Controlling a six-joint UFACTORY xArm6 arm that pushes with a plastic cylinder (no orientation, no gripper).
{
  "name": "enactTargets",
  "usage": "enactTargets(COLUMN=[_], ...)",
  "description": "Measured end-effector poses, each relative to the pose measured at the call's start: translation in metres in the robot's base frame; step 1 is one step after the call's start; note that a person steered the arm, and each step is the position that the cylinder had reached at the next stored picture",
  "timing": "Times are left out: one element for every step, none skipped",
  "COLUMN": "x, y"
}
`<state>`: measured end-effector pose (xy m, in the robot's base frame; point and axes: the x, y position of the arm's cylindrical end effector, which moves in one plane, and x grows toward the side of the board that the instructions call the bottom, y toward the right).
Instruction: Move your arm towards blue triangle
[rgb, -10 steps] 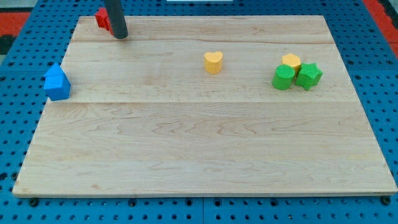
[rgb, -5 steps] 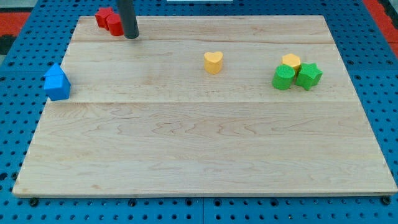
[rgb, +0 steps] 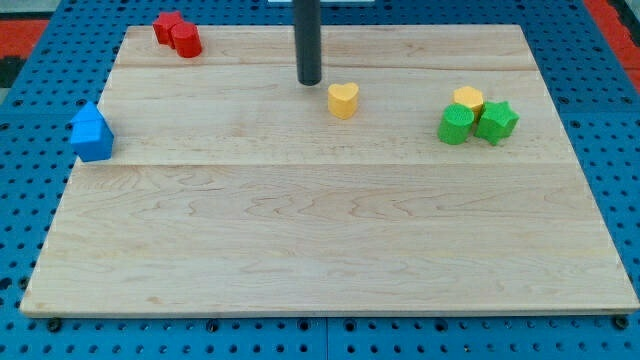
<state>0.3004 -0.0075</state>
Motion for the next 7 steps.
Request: enactTargets(x=[0.0,0.0,0.0,0.0,0.0,-0.003,-0.004], y=[0.0,-0.004,-0.008,-0.009,-0.009,-0.065,-0.166])
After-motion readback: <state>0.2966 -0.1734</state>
